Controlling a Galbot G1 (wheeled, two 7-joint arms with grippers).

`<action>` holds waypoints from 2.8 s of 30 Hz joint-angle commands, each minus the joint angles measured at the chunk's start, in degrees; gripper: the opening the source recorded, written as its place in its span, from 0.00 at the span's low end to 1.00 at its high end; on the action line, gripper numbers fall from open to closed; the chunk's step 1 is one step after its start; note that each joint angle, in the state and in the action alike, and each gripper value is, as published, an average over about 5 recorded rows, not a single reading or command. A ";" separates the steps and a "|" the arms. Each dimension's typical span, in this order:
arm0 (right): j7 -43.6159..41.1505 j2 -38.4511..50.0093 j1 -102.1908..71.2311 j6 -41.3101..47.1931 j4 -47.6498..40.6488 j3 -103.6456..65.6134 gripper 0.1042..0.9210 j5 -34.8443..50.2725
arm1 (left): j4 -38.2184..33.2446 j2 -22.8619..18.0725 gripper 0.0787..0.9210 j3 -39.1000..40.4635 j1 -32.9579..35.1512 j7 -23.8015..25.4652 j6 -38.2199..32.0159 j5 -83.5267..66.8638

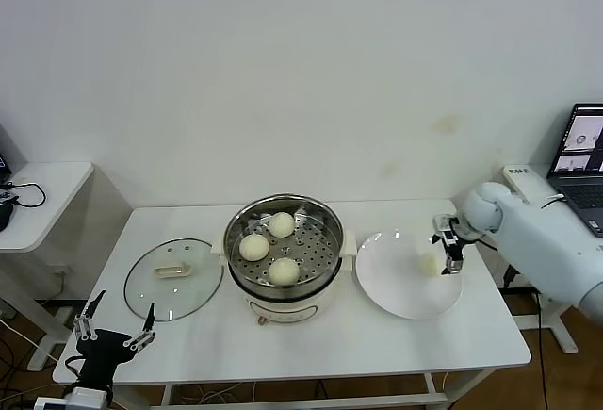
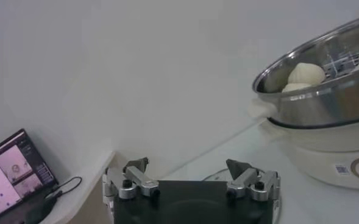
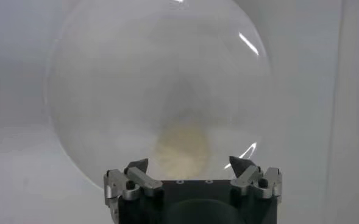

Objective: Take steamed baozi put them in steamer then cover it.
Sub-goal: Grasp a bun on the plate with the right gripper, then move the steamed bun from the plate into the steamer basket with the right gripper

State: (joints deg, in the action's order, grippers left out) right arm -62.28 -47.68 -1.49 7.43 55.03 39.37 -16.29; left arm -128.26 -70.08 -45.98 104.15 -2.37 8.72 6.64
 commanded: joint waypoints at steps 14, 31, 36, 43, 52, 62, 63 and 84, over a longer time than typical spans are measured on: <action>2.09 -4.99 -2.94 -1.84 -8.59 -4.34 0.86 -5.13 | 0.12 -0.31 0.88 0.11 -0.08 0.11 -0.05 0.12; 1.48 -5.16 -2.20 -1.49 -7.67 -4.25 0.64 -4.82 | -0.27 -0.43 0.88 -0.12 0.25 0.05 -0.16 0.12; -0.17 -3.47 -0.58 -0.33 -4.74 -2.61 0.59 -2.45 | -0.41 -0.36 0.88 -0.29 0.26 0.07 -0.16 0.06; -2.00 1.01 6.24 3.47 3.41 2.72 0.57 4.08 | -0.26 -0.05 0.88 -0.12 -0.10 0.09 -0.16 0.01; -1.66 5.30 19.72 9.95 16.34 12.85 0.58 16.16 | -0.15 0.78 0.88 -0.01 -0.39 0.14 -0.17 -0.24; 1.52 -1.38 38.32 18.15 22.72 25.65 0.59 30.40 | -0.25 0.88 0.88 0.66 -0.62 0.14 -0.16 -0.22; 2.02 -2.35 39.15 19.09 23.13 26.29 0.59 31.84 | -0.21 0.86 0.88 0.70 -0.62 0.14 -0.18 -0.22; 14.25 -19.41 31.07 33.61 22.51 30.82 0.60 47.24 | -1.42 -0.53 0.88 0.30 -0.58 0.09 -0.18 -0.11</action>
State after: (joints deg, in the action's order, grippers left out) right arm -53.11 -59.76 31.62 34.08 77.48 67.54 24.49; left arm -129.54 -70.49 -45.69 103.58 -2.26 8.52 6.51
